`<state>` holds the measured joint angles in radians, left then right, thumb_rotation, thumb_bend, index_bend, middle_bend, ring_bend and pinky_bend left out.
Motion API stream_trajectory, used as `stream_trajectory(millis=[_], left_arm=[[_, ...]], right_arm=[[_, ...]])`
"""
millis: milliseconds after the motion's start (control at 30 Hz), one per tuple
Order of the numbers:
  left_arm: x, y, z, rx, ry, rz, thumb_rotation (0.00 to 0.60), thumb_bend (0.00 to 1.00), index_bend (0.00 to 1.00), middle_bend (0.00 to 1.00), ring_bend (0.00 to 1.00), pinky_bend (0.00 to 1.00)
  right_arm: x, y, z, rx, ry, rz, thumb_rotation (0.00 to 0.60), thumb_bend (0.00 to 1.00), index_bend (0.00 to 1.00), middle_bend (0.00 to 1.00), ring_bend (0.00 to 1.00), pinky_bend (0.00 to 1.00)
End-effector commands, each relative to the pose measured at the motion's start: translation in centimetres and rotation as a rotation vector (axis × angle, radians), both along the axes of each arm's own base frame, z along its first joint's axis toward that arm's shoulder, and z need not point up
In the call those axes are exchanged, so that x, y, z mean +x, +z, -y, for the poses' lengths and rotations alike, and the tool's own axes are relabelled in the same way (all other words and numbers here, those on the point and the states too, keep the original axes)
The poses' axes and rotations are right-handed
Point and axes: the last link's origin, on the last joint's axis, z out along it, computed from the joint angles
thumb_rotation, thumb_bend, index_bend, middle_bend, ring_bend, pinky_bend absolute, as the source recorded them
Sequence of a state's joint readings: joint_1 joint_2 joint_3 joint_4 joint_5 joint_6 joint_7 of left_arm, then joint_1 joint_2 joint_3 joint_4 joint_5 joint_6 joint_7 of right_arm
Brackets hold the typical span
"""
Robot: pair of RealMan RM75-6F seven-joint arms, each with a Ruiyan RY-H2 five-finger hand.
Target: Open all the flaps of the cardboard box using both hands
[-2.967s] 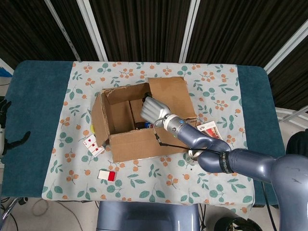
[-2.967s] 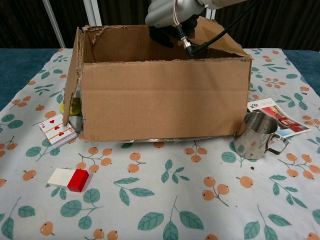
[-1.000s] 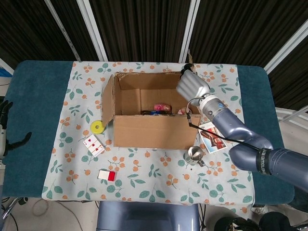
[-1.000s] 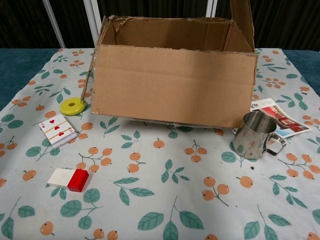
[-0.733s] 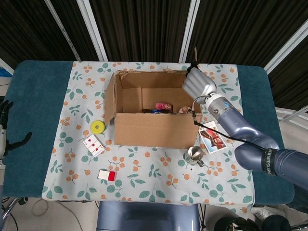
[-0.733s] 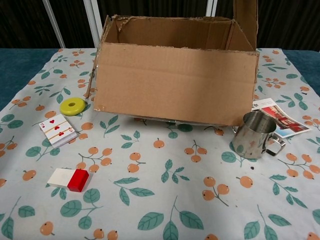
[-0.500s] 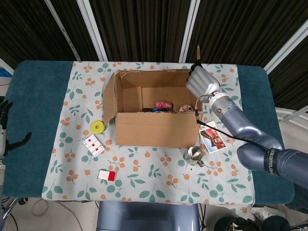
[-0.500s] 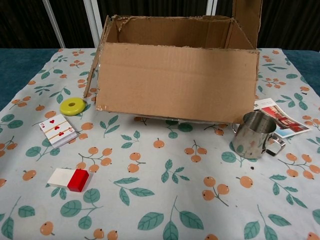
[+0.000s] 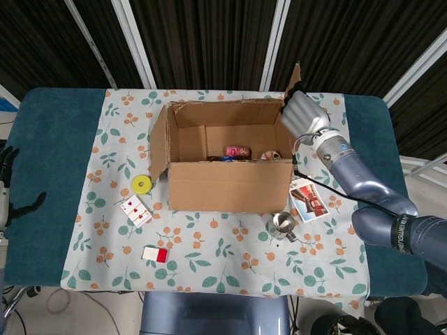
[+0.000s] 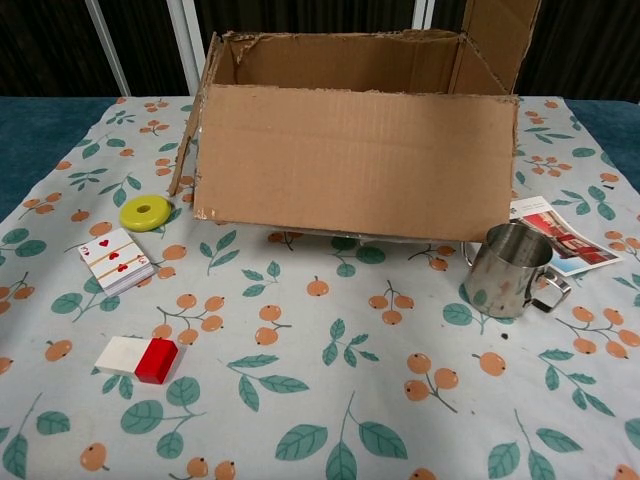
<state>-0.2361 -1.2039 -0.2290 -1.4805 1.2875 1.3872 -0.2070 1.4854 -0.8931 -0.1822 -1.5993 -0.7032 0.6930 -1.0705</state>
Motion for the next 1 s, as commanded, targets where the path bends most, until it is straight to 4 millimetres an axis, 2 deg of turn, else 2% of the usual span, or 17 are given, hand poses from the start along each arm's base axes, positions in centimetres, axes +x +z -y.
stream_trajectory(millis=[33, 333, 733, 867, 1000], left_arm=[[0.0, 0.0, 0.0, 0.000, 0.001, 0.001, 0.600, 0.23, 0.00, 0.00, 0.00, 0.00], [0.0, 0.0, 0.0, -0.005, 0.002, -0.002, 0.600, 0.23, 0.00, 0.00, 0.00, 0.00], [0.0, 0.0, 0.1, -0.004, 0.002, -0.004, 0.600, 0.23, 0.00, 0.00, 0.00, 0.00], [-0.1, 0.0, 0.0, -0.003, 0.005, -0.007, 0.600, 0.23, 0.00, 0.00, 0.00, 0.00], [-0.1, 0.1, 0.2, -0.007, 0.011, -0.030, 0.600, 0.23, 0.00, 0.00, 0.00, 0.00]], right_arm=[[-0.3, 0.4, 0.1, -0.008, -0.005, -0.007, 0.600, 0.42, 0.30, 0.29, 0.24, 0.25], [-1.7, 1.8, -0.1, -0.035, -0.034, -0.014, 0.600, 0.39, 0.27, 0.27, 0.22, 0.25], [-3.7, 1.7, -0.4, -0.040, -0.071, -0.003, 0.600, 0.37, 0.24, 0.25, 0.21, 0.25], [-4.4, 1.8, -1.0, -0.061, -0.086, 0.075, 0.600, 0.37, 0.22, 0.25, 0.21, 0.25], [-5.7, 1.9, -2.4, -0.108, -0.109, 0.261, 0.600, 0.37, 0.19, 0.22, 0.20, 0.25]])
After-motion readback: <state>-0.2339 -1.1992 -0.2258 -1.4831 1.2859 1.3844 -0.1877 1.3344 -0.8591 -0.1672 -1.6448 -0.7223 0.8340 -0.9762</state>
